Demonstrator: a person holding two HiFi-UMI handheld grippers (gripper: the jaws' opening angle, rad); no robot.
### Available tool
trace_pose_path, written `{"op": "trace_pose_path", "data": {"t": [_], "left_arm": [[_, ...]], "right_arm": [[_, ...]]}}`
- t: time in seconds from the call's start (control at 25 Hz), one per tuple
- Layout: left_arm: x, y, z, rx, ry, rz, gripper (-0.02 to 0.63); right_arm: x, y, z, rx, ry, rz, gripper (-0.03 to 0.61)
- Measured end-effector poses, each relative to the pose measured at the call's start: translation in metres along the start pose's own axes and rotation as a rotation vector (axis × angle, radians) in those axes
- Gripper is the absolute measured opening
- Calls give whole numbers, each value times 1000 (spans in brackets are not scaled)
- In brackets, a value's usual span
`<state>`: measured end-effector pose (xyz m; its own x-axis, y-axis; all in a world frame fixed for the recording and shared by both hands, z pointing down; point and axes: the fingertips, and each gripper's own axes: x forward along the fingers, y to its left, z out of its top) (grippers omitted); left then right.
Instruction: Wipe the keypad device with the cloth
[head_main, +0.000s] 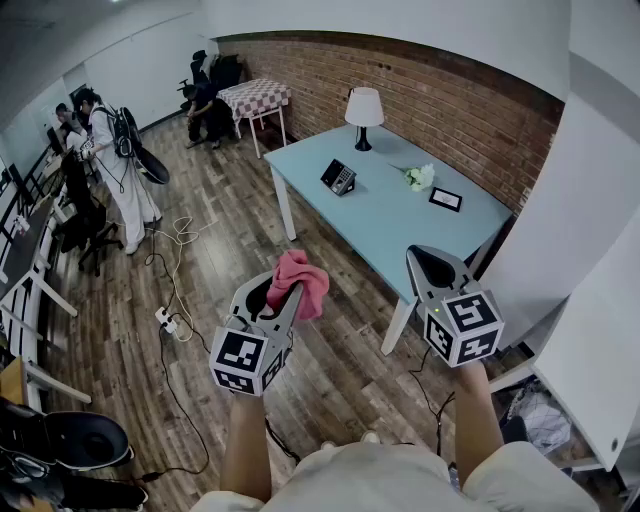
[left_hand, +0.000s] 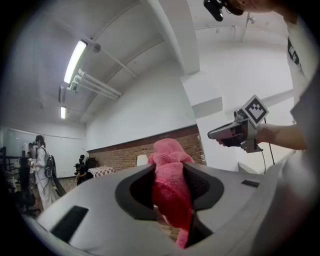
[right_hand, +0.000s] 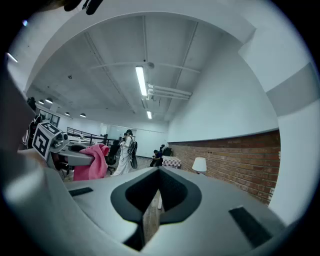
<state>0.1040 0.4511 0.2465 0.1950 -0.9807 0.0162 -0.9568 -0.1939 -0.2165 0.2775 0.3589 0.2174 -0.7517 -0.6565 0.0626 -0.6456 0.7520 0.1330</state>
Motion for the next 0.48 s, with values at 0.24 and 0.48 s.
{"op": "trace_pose_path", "data": {"t": [0.24, 0.48], "left_arm": [[11, 16, -6, -3, 3, 17, 166], [5, 27, -17, -26, 12, -5, 166]], "right_arm": [[13, -6, -15, 11, 22, -20, 5], [23, 5, -23, -7, 46, -39, 8]]}}
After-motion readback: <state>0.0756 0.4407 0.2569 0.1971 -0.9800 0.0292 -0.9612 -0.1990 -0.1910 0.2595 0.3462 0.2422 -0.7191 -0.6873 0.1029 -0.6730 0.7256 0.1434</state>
